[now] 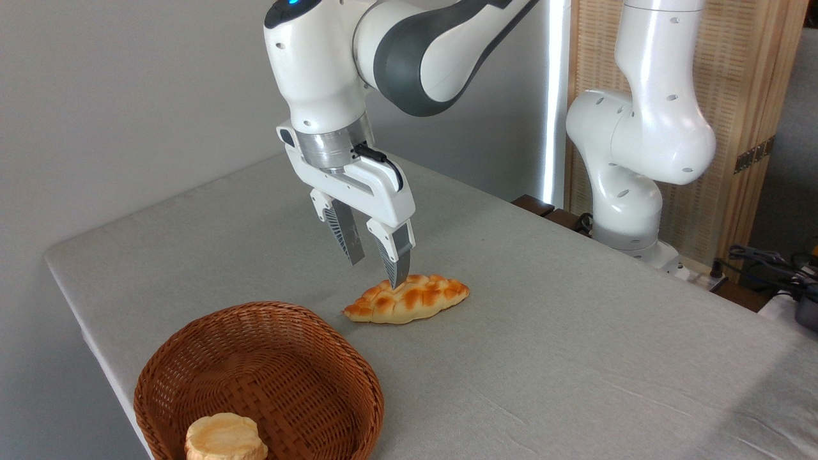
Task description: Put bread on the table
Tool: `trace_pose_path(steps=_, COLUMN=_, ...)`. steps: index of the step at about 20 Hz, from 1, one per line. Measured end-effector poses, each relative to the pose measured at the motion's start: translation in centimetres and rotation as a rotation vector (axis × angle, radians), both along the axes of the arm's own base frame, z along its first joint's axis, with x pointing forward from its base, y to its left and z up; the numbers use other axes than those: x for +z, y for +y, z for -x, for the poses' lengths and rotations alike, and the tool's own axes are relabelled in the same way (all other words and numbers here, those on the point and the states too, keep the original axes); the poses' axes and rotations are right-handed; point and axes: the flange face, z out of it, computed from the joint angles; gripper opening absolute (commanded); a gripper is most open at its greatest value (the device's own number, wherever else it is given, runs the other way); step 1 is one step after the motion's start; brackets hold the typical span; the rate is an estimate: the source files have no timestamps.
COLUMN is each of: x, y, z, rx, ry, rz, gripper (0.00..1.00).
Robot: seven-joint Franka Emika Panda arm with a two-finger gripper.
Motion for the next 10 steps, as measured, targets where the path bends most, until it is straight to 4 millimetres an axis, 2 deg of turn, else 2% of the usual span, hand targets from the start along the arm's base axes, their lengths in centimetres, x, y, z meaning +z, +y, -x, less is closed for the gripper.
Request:
trace_pose_path(steps=6, x=4.2, y=-0.1, z=-2.8, rx=0.017, ry=-0.237, rz=0.036, gripper=1.0)
trace_pose_path(steps=10, x=4.8, y=0.7, z=-3.6, rx=0.036, ry=-0.297, rz=0.043, gripper=1.0)
